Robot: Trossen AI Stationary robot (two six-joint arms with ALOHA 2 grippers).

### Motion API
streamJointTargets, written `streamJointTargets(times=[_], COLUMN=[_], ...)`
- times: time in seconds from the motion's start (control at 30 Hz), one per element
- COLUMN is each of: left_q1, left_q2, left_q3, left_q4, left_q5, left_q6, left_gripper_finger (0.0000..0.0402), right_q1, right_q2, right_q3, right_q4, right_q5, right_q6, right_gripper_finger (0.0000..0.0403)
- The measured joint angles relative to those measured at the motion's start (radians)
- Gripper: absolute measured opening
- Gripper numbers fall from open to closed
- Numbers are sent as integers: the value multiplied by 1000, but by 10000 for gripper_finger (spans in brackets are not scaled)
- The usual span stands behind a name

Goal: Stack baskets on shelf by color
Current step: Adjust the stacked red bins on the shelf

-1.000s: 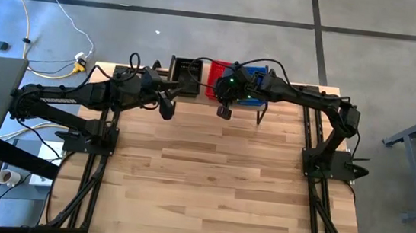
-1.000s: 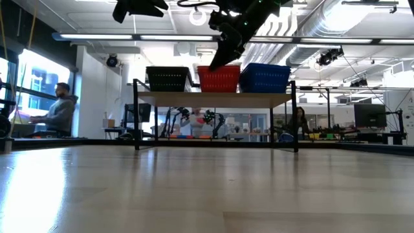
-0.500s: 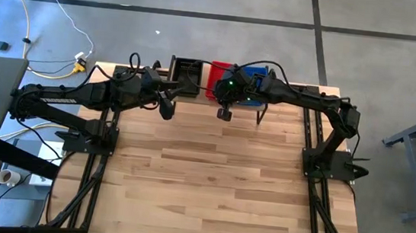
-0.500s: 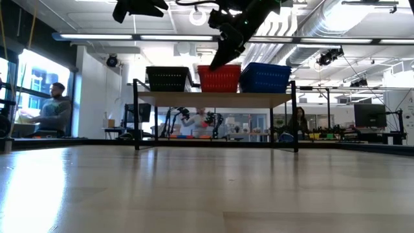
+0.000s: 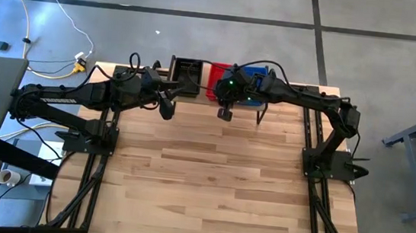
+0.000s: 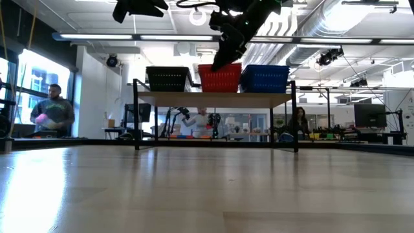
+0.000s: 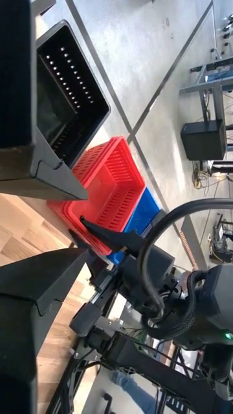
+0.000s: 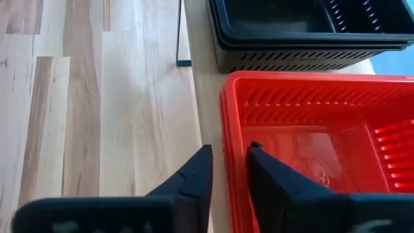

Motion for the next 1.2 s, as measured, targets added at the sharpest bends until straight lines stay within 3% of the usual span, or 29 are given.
streamJointTargets(times=[0.2, 0.43, 0.7, 1.2], left_q1=[0, 0, 0, 0], left_q2=[0, 0, 0, 2], left_q3=[0, 0, 0, 0], left_q4=[0, 0, 1, -1], left_q5=[0, 0, 0, 14], left_q6=[0, 0, 0, 0], left_gripper_finger=[120, 120, 120, 120], right_q1=[1, 1, -41, -167], right_q2=[-25, -107, -176, -198], right_q3=[0, 0, 0, 1], right_q4=[-5, -7, -14, -196], right_q5=[26, 44, 265, 349], right_q6=[-1, 27, 74, 289], right_gripper_finger=[107, 114, 114, 114])
